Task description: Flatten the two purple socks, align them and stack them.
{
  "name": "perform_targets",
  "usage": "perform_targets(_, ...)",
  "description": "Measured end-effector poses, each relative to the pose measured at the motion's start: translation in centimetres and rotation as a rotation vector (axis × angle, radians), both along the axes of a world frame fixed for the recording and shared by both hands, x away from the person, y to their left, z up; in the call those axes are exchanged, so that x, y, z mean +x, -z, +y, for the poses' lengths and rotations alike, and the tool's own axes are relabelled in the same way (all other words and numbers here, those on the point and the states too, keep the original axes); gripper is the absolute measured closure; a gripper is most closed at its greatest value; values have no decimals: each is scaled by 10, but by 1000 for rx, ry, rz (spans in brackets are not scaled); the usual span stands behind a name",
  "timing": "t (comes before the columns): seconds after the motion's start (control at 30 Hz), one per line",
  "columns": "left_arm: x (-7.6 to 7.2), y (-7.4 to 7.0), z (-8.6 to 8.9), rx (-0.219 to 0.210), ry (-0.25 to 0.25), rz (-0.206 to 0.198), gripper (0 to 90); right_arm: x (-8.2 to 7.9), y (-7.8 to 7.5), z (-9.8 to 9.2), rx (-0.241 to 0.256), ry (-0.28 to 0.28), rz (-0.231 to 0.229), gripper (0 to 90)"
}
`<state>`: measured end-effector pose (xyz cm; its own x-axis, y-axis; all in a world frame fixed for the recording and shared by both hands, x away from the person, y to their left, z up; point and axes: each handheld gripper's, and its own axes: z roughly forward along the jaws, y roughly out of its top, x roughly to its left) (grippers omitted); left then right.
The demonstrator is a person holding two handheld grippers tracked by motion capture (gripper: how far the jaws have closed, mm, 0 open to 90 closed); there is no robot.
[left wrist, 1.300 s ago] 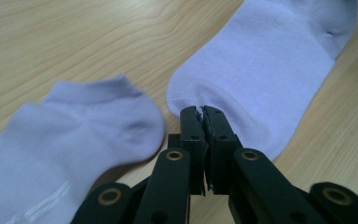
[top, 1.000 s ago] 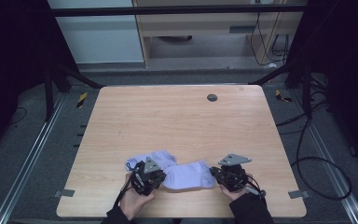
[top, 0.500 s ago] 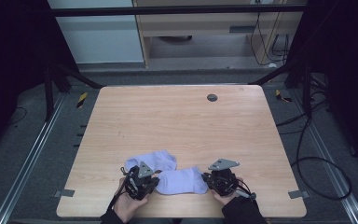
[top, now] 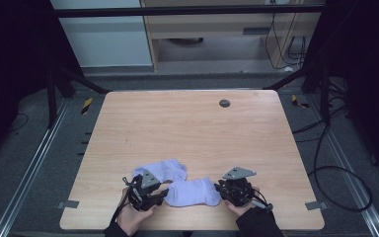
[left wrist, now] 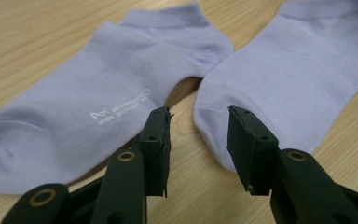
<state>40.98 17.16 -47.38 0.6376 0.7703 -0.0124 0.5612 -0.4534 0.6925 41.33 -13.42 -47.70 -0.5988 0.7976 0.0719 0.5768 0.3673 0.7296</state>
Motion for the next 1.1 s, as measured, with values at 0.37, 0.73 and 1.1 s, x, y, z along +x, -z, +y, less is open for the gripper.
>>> perform_targets(0.37, 11, -16, 31, -33, -74, -46, 488, 11, -16, 2, 60, 13, -55, 691)
perform_targets(0.73, 27, -18, 60, -21, -158, -39, 476, 31, -29, 12, 78, 31, -54, 683)
perform_targets(1.1, 42, -13, 87, -6, -244, -19, 521, 56, -34, 50, 62, 9, -44, 683)
